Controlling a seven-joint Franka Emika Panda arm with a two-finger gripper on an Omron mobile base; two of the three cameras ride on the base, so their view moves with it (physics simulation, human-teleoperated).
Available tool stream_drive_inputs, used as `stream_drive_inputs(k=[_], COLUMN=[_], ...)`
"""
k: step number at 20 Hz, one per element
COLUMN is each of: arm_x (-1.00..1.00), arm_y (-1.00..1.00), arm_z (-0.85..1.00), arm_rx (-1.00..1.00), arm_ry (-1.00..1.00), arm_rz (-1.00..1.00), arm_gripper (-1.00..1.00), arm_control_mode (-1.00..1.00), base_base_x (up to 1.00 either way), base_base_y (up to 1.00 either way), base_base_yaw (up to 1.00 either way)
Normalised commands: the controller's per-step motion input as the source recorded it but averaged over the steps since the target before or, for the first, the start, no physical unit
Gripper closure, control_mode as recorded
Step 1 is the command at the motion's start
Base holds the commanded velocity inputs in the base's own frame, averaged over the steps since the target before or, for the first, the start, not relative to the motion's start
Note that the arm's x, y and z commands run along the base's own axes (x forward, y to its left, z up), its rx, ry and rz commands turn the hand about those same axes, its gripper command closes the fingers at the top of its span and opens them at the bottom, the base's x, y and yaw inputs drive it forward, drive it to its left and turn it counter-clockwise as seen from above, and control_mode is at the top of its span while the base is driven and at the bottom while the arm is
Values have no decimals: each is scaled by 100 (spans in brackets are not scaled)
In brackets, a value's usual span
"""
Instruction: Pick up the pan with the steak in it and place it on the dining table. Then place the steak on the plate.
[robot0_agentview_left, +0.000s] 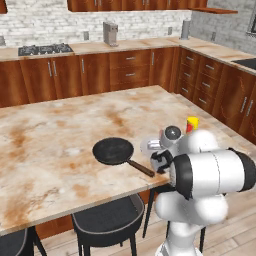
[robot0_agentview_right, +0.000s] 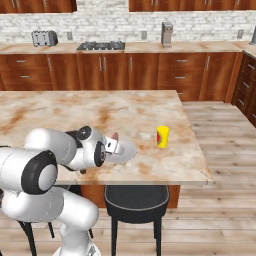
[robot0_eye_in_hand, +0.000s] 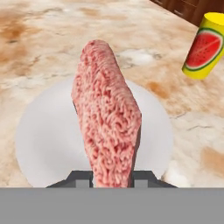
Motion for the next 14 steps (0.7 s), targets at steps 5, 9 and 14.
stream_drive_inputs(k=[5,9,14], arm_x=[19,0,7], arm_y=[-6,0,0], arm_z=[-9,0,0], arm_rx=[0,0,0], arm_ry=[0,0,0], arm_rz=[0,0,0], arm_gripper=[100,100,100], arm_control_mode=[-100,-100,-100], base_base_x=[0,0,0], base_base_y=[0,0,0], base_base_yaw=[0,0,0])
